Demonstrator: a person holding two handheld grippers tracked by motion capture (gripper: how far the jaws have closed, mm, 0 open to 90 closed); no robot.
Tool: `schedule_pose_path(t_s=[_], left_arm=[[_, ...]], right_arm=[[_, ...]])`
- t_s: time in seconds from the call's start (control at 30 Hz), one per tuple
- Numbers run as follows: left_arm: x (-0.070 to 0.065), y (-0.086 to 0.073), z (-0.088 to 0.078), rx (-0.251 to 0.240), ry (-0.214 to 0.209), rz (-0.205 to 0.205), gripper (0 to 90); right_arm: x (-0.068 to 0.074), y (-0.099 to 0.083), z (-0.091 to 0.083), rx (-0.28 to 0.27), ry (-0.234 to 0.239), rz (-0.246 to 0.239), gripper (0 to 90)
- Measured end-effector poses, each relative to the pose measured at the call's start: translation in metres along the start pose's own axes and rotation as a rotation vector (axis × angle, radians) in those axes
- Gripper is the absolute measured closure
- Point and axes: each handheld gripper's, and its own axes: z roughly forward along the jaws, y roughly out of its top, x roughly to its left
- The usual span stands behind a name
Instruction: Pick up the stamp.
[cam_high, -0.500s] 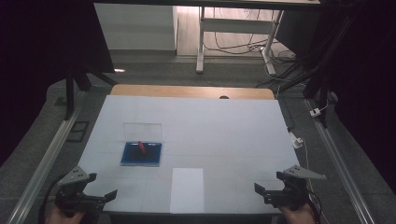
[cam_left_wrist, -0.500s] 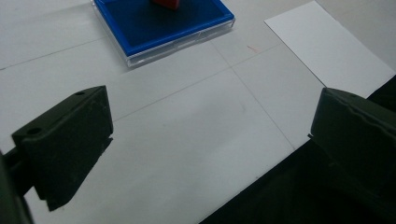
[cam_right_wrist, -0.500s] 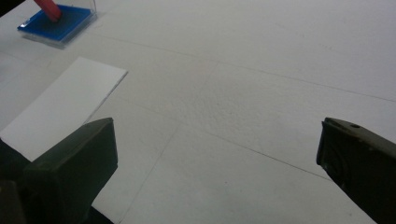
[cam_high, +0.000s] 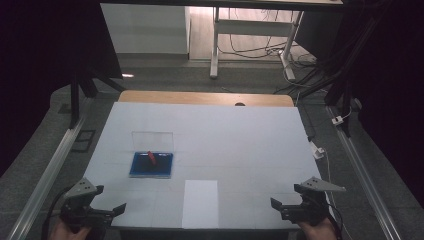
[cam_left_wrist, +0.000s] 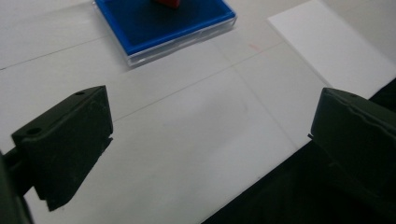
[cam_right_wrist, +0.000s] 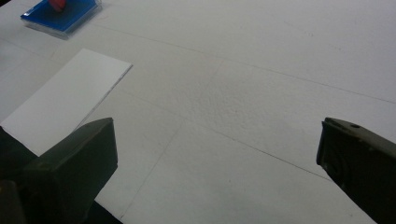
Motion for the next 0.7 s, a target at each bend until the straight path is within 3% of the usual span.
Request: schedule_pose_path(t_s=[0.13,0.6,0.7], left_arm=[[-0.0038,0.0012,0.0020,0.019,0.015,0.031,0.0],[0.0012,0.0043,0.0002,-0.001,-0.005,-0.015,0.0],[0.0015,0.0056,0.0007,-0.011,-0.006,-0.008,0.0]], right_arm=[[0.0006,0.0000,0.0000,0.004,0.006,-0.009,0.0],[0.0019,0.0006,0.0021,0.021,0.015,-0.027,0.0],[0.0017,0.0007,0.0025,0.026,0.020,-0.031,0.0]])
